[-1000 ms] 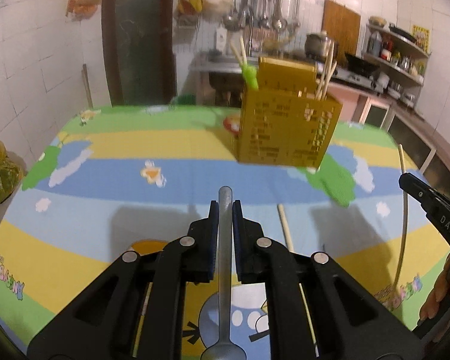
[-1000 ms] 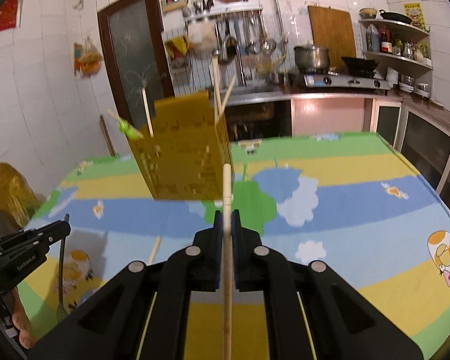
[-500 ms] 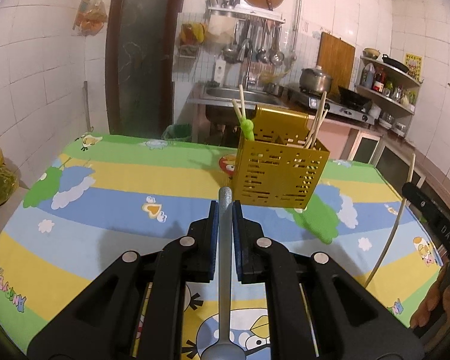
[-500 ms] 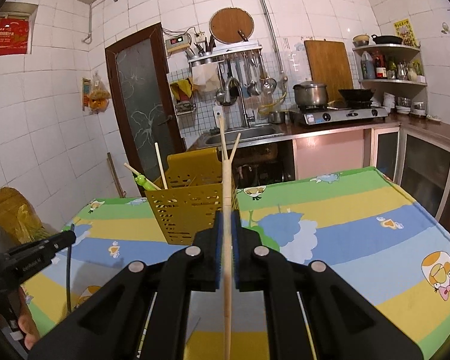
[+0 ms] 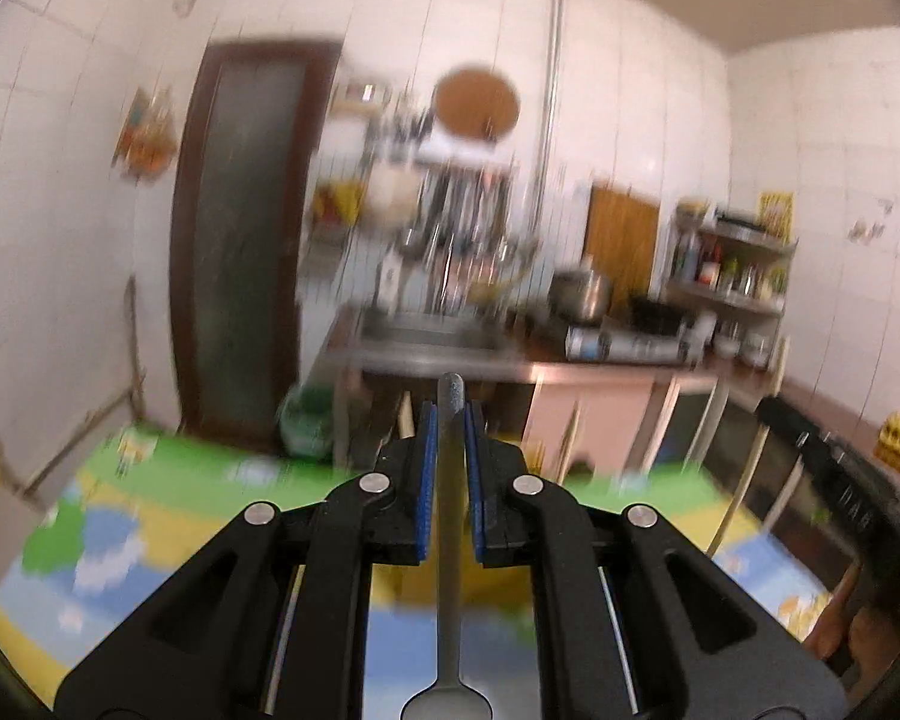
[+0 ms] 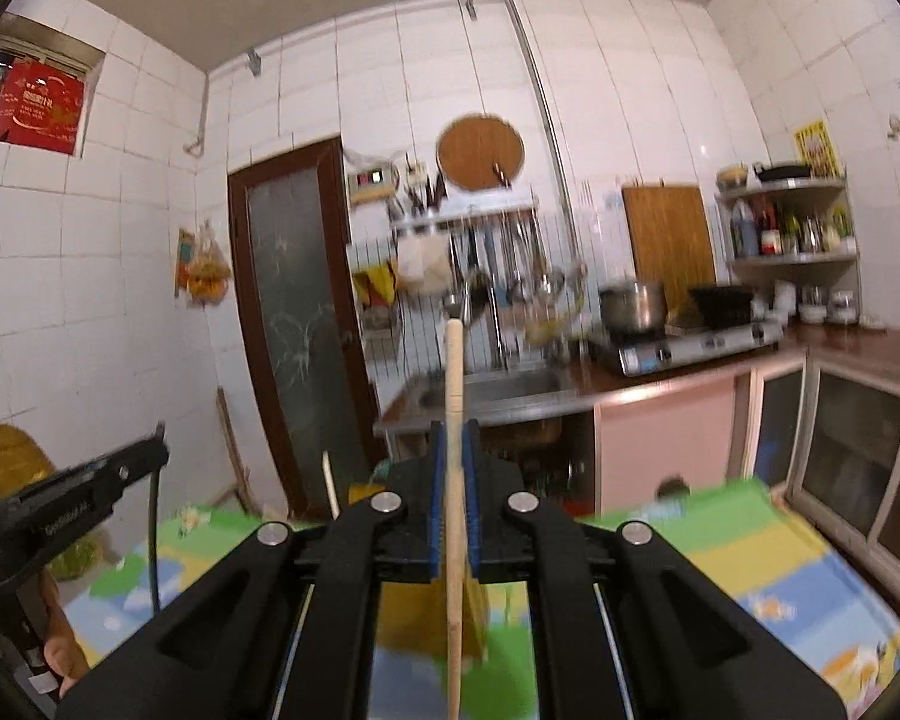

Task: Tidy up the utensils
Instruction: 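Carry the chopstick and spoon over the yellow holder and open both tools to drop them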

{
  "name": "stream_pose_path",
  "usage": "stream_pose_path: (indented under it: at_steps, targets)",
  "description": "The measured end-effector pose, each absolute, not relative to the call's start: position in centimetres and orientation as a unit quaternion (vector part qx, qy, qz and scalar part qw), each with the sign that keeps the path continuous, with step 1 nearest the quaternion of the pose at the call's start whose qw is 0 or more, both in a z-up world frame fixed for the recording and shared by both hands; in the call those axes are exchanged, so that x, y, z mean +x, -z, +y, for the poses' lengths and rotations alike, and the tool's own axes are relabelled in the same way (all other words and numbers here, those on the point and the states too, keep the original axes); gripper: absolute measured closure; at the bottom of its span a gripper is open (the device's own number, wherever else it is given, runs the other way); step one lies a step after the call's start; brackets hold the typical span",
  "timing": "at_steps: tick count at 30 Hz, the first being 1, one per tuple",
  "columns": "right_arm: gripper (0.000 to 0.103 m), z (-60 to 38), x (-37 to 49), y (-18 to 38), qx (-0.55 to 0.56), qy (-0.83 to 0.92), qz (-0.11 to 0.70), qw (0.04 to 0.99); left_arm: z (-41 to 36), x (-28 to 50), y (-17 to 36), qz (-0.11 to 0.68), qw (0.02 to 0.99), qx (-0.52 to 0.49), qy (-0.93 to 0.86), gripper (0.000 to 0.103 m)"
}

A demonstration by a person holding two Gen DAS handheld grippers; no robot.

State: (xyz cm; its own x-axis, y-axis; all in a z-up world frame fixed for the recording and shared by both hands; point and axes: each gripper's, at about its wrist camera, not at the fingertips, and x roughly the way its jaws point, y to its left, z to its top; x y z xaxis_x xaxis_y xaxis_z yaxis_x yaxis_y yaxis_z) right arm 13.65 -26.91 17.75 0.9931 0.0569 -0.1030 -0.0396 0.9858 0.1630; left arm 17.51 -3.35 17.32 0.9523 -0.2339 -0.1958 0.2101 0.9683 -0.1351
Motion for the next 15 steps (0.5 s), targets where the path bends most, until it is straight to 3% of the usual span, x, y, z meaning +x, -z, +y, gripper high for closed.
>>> stream_pose_path:
  at_steps: [6, 15]
  targets:
    - [0.097, -26.5, 19.3, -21.2, 0.081, -0.026, 0.018, 0.996, -5.8, 24.1, -20.2, 0.056, 0.989, -0.066, 0.118, 0.095]
    - [0.097, -25.9, 27.0, -18.7, 0.083, -0.028, 0.035, 0.995, -9.4, 33.0, -15.3, 0.053, 0.994, -0.050, 0.087, 0.095]
